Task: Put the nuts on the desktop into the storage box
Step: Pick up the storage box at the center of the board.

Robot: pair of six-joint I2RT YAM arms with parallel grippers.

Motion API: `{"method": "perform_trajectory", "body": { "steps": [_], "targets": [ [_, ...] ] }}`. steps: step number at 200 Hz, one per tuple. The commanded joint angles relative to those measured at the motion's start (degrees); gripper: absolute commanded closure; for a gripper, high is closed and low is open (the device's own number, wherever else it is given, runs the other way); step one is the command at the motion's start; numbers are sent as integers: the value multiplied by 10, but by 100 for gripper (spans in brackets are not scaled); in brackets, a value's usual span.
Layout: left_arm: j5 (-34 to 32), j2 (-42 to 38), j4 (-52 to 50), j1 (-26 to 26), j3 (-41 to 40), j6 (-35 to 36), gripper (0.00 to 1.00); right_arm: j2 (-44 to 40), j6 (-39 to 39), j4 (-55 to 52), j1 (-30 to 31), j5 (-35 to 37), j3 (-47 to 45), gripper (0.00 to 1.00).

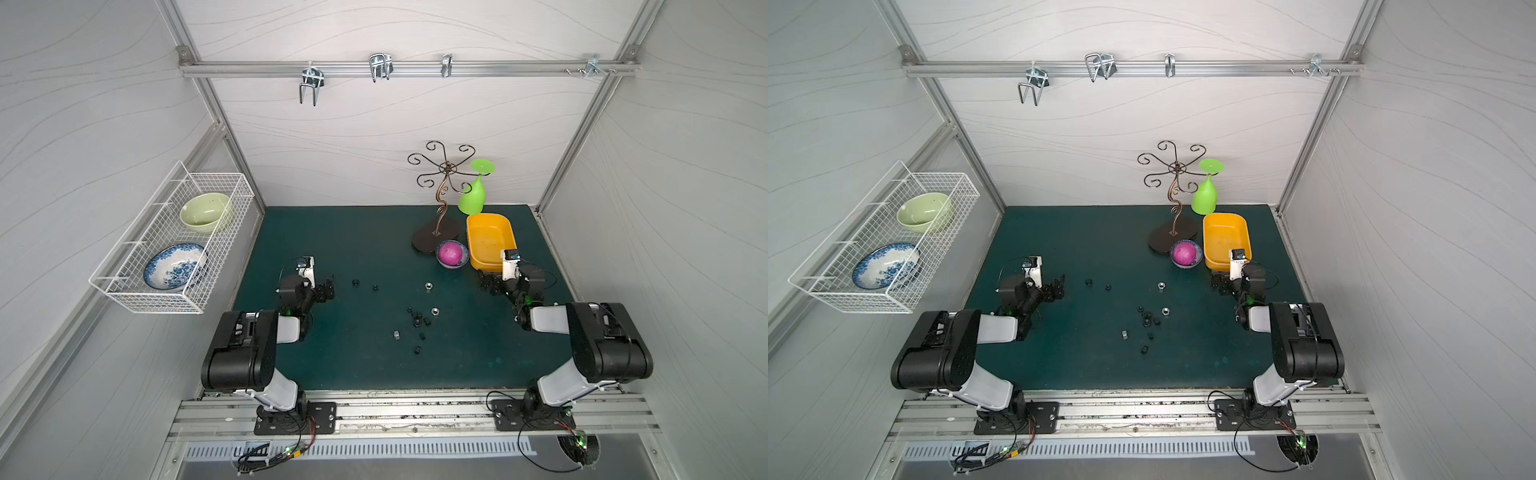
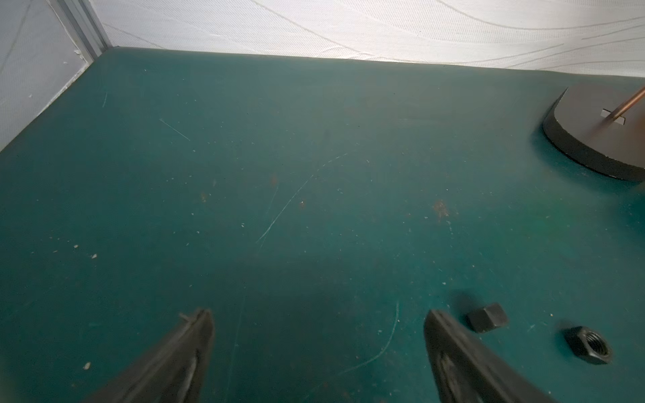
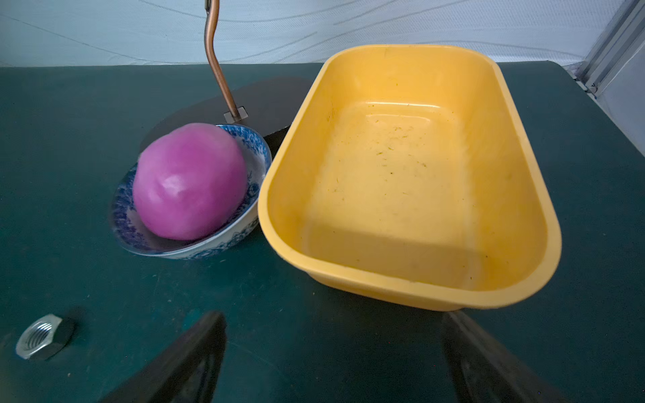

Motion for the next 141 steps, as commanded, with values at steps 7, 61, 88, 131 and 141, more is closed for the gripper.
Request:
{"method": "perform_trajectory", "body": {
  "steps": [7,61,88,131,141],
  "targets": [
    [-3,-4,27,-3,12,2,1,0,4,-9,4,4,1,1],
    [-3,-4,27,-3,12,2,1,1,4,-8,4,6,1,1],
    [-4,-4,27,-3,12,2,1,2,4,-9,4,7,1,1],
    [-3,-5,28,-3,10,2,1,2,6,-11,3,6,3,1],
    [-3,-5,28,-3,9,2,1,-7,8,-7,3,13,-2,1]
  ]
}}
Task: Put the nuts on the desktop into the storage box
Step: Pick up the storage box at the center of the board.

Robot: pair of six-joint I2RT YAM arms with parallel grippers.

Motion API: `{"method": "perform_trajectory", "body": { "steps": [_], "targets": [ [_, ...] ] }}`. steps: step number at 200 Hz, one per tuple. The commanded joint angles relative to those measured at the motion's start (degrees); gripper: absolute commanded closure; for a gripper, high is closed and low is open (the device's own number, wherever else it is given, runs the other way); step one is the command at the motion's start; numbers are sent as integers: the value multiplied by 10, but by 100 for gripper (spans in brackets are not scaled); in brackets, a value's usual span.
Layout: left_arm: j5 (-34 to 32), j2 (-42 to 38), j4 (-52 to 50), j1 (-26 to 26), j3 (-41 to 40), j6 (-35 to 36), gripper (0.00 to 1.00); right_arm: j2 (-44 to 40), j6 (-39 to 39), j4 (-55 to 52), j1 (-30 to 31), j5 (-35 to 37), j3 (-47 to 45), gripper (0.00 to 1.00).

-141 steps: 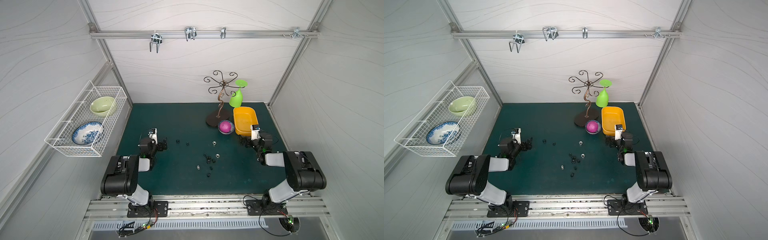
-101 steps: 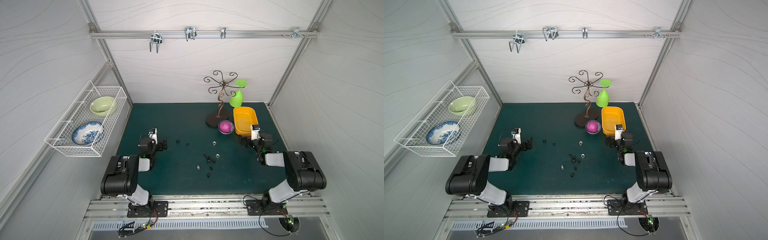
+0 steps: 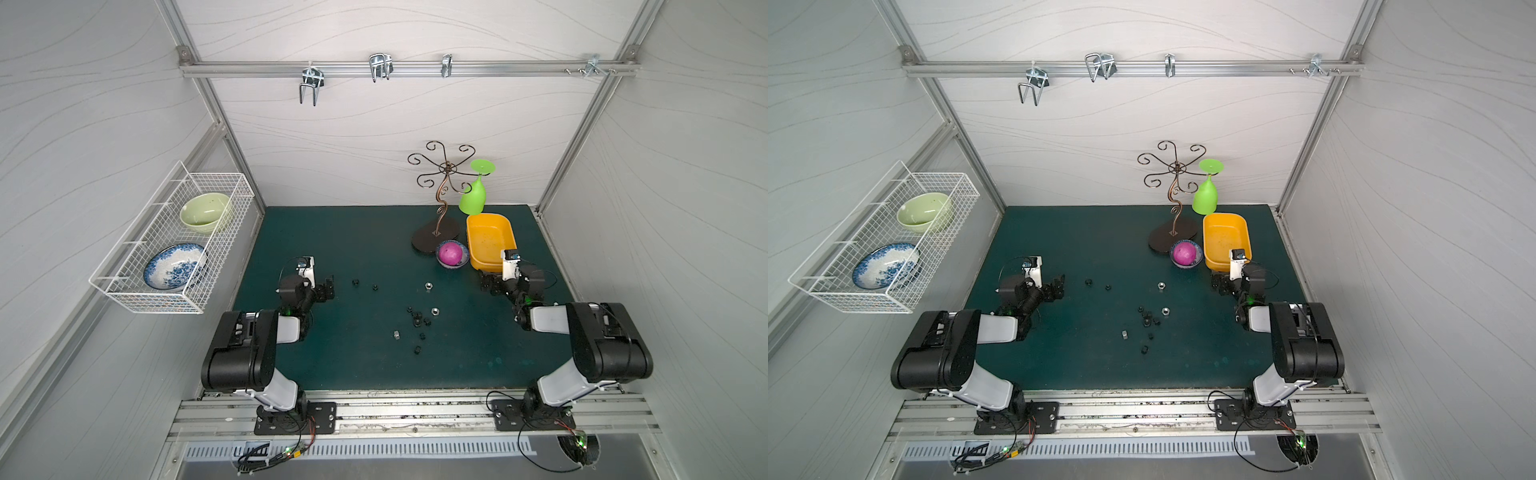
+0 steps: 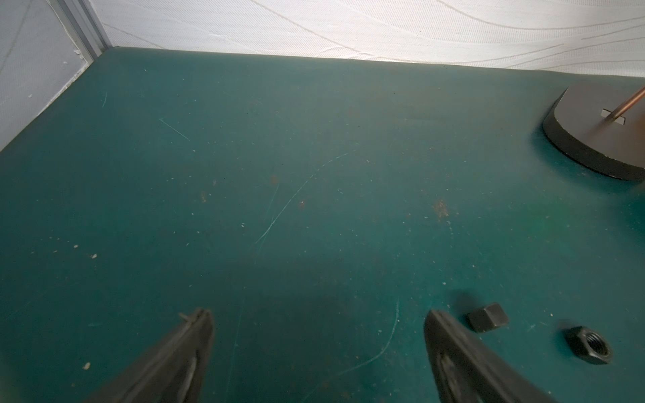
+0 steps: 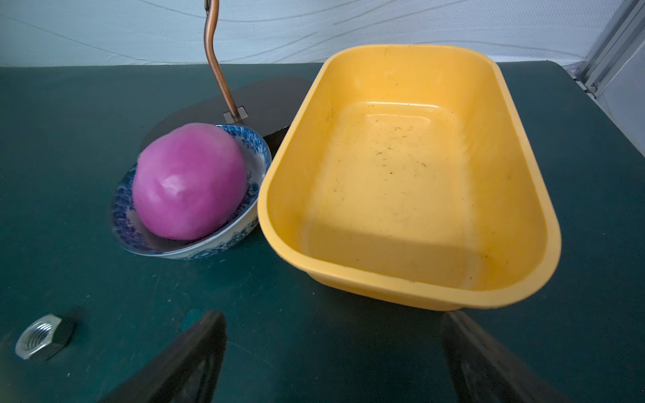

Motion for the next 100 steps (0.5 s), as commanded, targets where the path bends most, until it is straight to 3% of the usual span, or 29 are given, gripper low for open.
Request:
{"method": "perform_trajectory", "body": {
  "steps": [1,14,38,45,63,76,87,100],
  "targets": [
    [-3,-5,28,-3,10,2,1,-9,8,-7,3,14,-2,1],
    [1,-7,30,-3,9,3,1,-52,22,-41,3,46,-2,1],
    [32,-47,-16,-3,15,15,1,-161,68,-241,3,120,57,1],
    [44,-62,-47,-3,25,19,1,-186,104,-314,3,164,88,1],
    [88,-104,-168,-3,74,35,1,-211,309,-595,0,321,208,1],
    [114,-123,-236,-3,107,33,1,-203,422,-765,-15,397,277,1],
    [125,-121,-321,-3,149,32,1,-197,495,-854,-32,413,307,1],
    [121,-109,-448,-3,226,21,1,-197,490,-868,-55,375,312,1]
  ]
}}
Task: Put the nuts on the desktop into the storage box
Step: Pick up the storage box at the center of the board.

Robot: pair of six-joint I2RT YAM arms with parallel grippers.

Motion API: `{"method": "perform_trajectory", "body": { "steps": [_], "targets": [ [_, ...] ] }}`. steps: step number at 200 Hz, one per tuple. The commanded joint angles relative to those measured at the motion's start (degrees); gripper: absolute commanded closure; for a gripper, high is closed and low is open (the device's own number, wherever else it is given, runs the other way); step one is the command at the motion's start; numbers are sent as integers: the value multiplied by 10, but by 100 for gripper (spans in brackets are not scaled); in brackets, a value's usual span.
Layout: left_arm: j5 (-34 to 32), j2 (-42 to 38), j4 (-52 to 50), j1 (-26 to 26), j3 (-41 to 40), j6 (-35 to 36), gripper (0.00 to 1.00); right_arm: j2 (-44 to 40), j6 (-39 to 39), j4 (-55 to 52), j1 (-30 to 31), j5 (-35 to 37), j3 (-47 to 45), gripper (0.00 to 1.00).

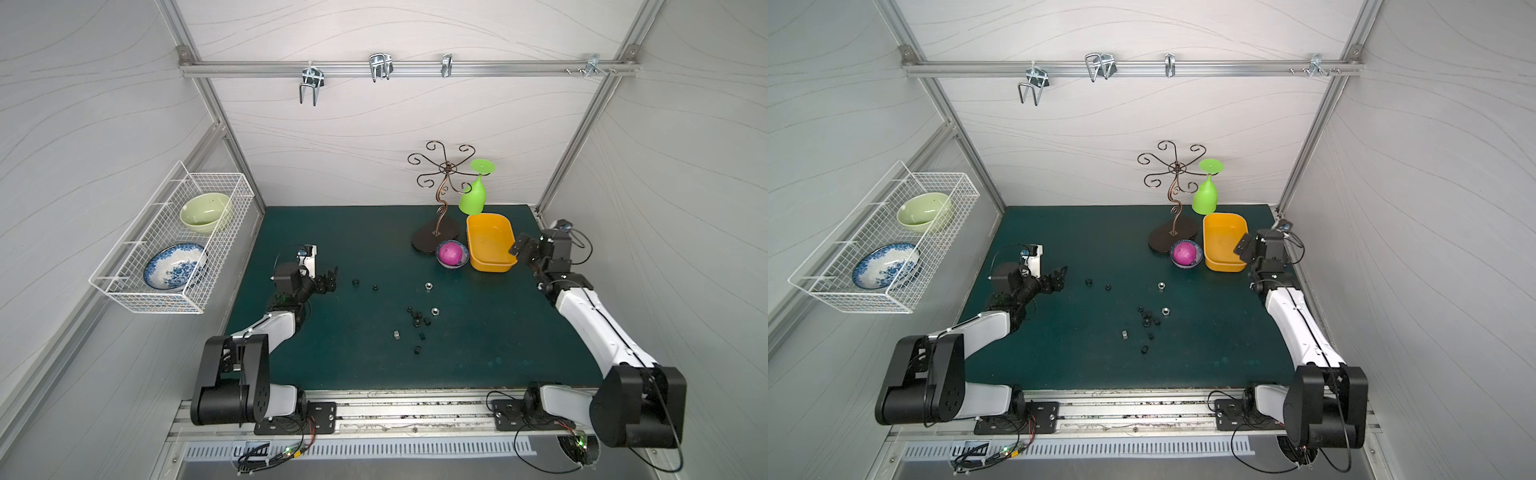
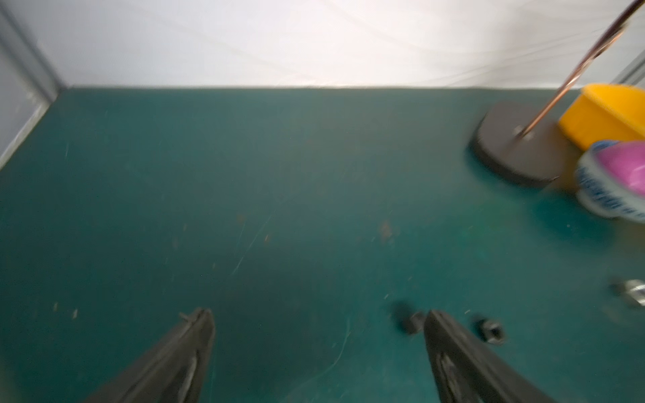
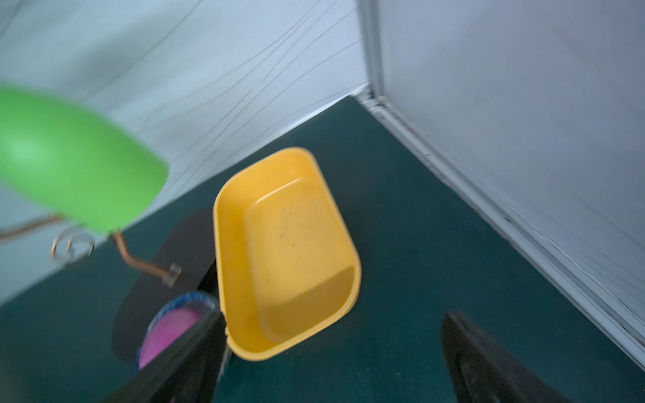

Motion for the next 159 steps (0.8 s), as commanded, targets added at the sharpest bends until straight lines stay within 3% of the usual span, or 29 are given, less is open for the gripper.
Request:
{"method": "perform_trajectory", "body": {
  "steps": [1,18,64,82,113,159],
  "targets": [
    [37,5,-217,-3,114,-1,1,3,152,-275,-34,69,13,1],
    [47,21,-308,-3,179,-5,1,5,121,-261,-42,43,1,1],
    [118,-2,-356,-7,207,25,1,-9,125,-230,-45,53,-57,1],
    [153,4,-425,-20,241,64,1,-14,118,-194,-46,-13,-78,1],
    [162,4,-503,-64,268,140,1,1,192,-164,-44,-131,-89,1],
    [99,20,-528,-147,257,189,1,86,325,-150,-19,-173,-28,1]
  ]
}}
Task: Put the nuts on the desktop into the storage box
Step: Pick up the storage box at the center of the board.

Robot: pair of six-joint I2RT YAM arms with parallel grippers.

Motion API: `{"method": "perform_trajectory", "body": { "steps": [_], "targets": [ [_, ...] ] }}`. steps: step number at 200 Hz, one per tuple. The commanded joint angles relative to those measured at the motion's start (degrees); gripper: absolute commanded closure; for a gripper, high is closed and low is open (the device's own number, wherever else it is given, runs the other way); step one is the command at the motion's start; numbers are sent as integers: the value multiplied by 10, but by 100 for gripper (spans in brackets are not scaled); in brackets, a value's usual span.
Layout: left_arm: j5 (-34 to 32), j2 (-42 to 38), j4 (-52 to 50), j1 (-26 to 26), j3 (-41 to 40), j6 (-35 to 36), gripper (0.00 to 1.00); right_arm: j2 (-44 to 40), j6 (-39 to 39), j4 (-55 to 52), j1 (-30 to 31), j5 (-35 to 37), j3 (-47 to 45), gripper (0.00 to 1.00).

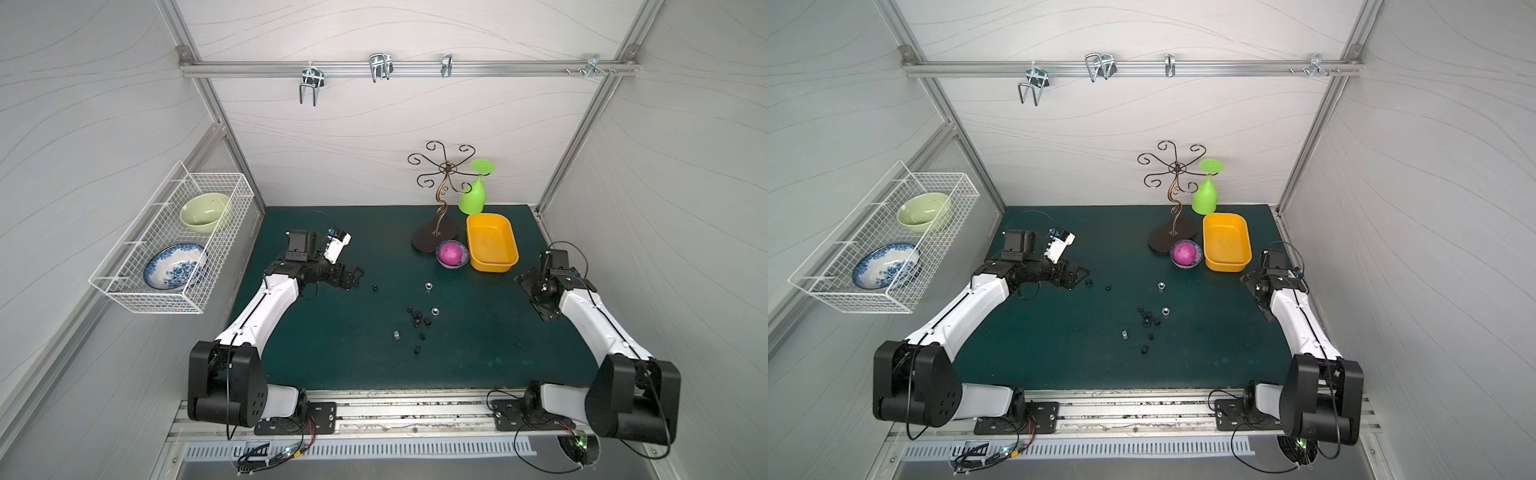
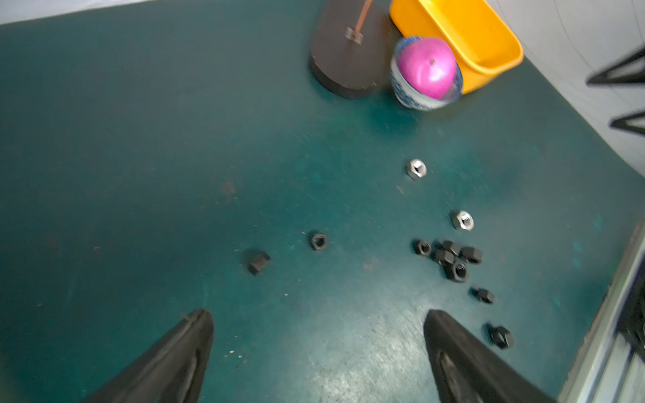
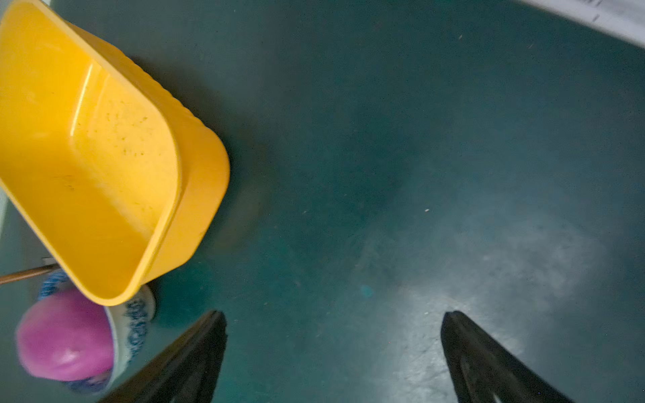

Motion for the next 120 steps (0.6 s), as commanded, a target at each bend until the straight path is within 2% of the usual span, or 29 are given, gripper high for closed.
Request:
{"method": "perform_trajectory", "body": {
  "steps": [1,29,63,84,120],
  "targets": [
    [-28,12,-41,-43,6,59,1,52,95,24,15,-46,40,1],
    [-37,21,-73,-64,9,79,1,156,126,5,24,-84,124,1],
    [-20,19,-57,-65,-15,72,2,263,147,-45,61,-43,201,1],
    [-18,27,-67,-65,-15,71,2,294,157,-39,71,-28,208,1],
    [-14,26,-70,-65,-20,77,1,309,146,-49,73,11,209,10]
  ]
}}
